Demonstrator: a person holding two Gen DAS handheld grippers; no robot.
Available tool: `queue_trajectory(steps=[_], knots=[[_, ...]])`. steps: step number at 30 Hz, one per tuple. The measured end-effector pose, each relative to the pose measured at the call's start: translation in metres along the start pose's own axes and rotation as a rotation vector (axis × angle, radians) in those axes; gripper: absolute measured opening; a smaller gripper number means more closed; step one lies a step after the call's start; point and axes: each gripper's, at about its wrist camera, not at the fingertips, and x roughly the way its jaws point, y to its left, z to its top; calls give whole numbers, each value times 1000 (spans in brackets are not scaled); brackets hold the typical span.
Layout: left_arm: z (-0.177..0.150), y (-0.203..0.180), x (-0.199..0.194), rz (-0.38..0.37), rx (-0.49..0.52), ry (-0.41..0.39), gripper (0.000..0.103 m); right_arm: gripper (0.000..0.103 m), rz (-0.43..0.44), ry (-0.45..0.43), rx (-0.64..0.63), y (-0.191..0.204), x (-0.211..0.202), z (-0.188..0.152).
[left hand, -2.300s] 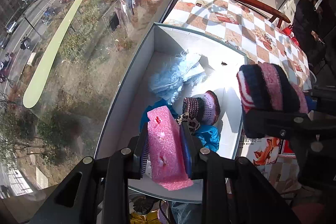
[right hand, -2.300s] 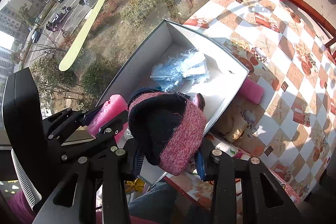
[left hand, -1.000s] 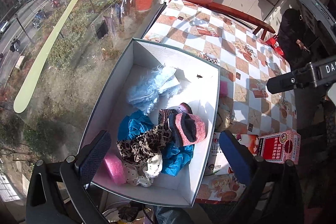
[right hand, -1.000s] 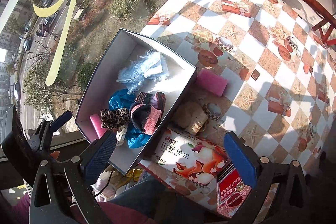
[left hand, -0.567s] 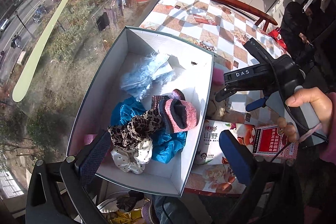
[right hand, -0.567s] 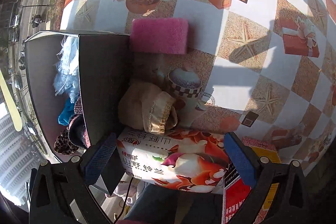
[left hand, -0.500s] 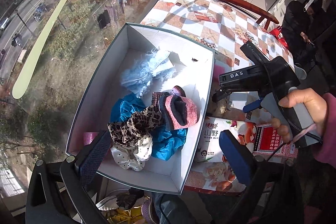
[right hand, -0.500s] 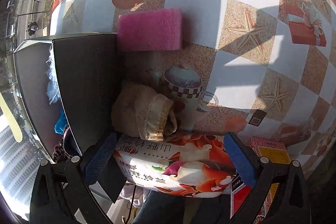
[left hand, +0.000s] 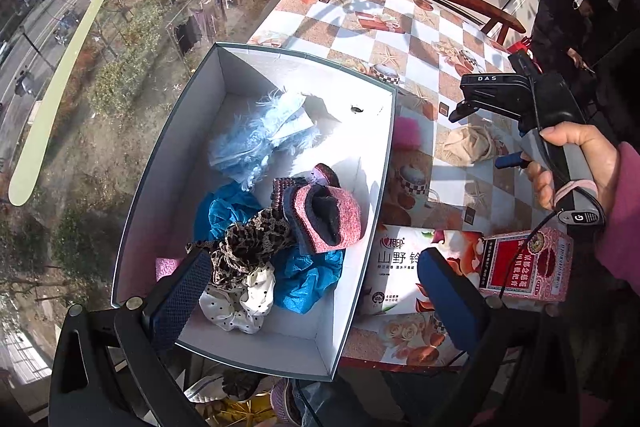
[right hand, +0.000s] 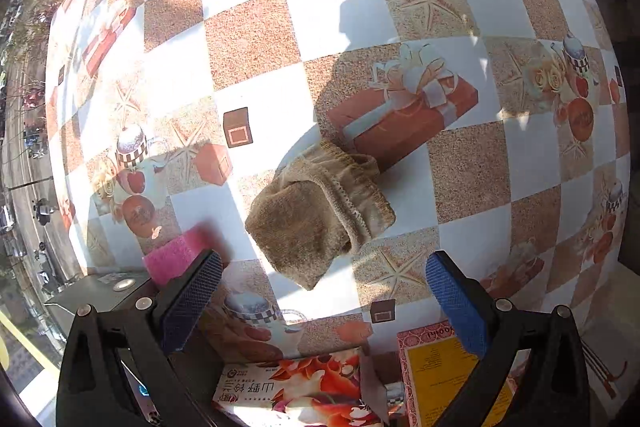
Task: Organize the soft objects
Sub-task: 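Move both open grippers from the box toward the remaining items on the table, then grasp the beige knit sock with the right gripper while the left grasps another pink foam block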
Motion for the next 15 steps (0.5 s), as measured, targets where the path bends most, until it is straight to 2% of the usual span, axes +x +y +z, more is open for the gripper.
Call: queue_trajectory(steps=[6,8,10,12,13,15], knots=[[-1,-4,-3,22,17,13,103,103,-20,66,-147,55,40,-5],[-1,-4,-1,21,13,20,103,103,-95,90,-195,62,52,-5],[0,-5,0,19,13,23,103,103,-166,42,-232,60,46,-1],[2,-7,2,10,15,25,103,103,-289,-90,-135,34,19,11],[3,-9,2,4,19,23,103,103,-281,-116,-61,18,7,18],[5,-14,4,-8,30,18,103,103,-152,-129,114,-22,-17,26]])
